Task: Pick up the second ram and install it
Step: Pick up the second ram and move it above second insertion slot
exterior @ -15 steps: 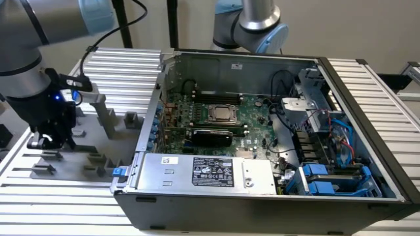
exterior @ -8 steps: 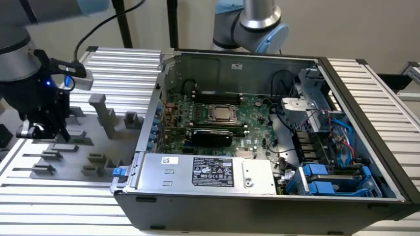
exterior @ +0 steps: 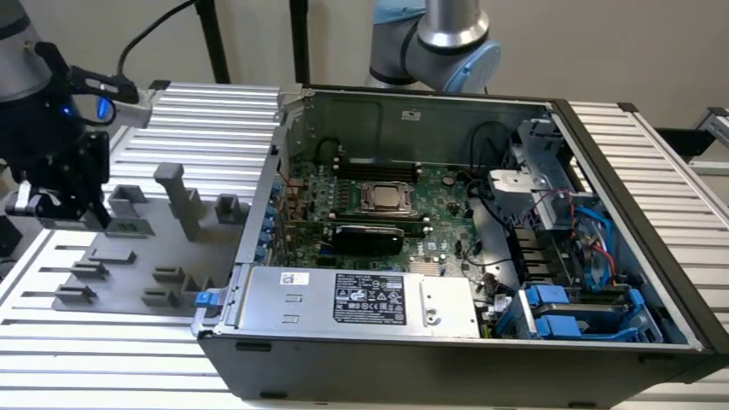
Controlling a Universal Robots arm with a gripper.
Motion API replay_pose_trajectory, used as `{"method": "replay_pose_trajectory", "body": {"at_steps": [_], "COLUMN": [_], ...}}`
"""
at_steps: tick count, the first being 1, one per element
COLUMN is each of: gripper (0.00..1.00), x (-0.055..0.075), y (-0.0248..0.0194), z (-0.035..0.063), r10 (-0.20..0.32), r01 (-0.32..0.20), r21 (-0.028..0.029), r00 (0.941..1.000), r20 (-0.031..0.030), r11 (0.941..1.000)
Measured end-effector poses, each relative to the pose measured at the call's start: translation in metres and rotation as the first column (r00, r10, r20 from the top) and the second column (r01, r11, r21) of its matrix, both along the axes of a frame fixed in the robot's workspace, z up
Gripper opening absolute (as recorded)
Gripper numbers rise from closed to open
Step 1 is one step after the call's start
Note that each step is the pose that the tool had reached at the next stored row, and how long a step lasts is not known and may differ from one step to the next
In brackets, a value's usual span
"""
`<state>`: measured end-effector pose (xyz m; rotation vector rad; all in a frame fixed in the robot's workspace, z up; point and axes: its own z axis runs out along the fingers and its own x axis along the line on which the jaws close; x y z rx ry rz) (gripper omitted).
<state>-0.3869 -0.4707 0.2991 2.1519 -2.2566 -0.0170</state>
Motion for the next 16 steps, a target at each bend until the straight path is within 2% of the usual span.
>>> {"method": "replay_pose_trajectory", "body": {"at_steps": [7, 16], "gripper": [0.0, 0.0], "x": [0.014, 0.047], "y": [0.0, 0.0], "z": [0.0319, 0.0728], "r10": [0.001, 0.002], "r01": [-0.001, -0.002], "r21": [-0.0001, 0.006], "r00": [1.0, 1.0], "r20": [-0.0001, -0.0008], "r11": [1.0, 1.0]}}
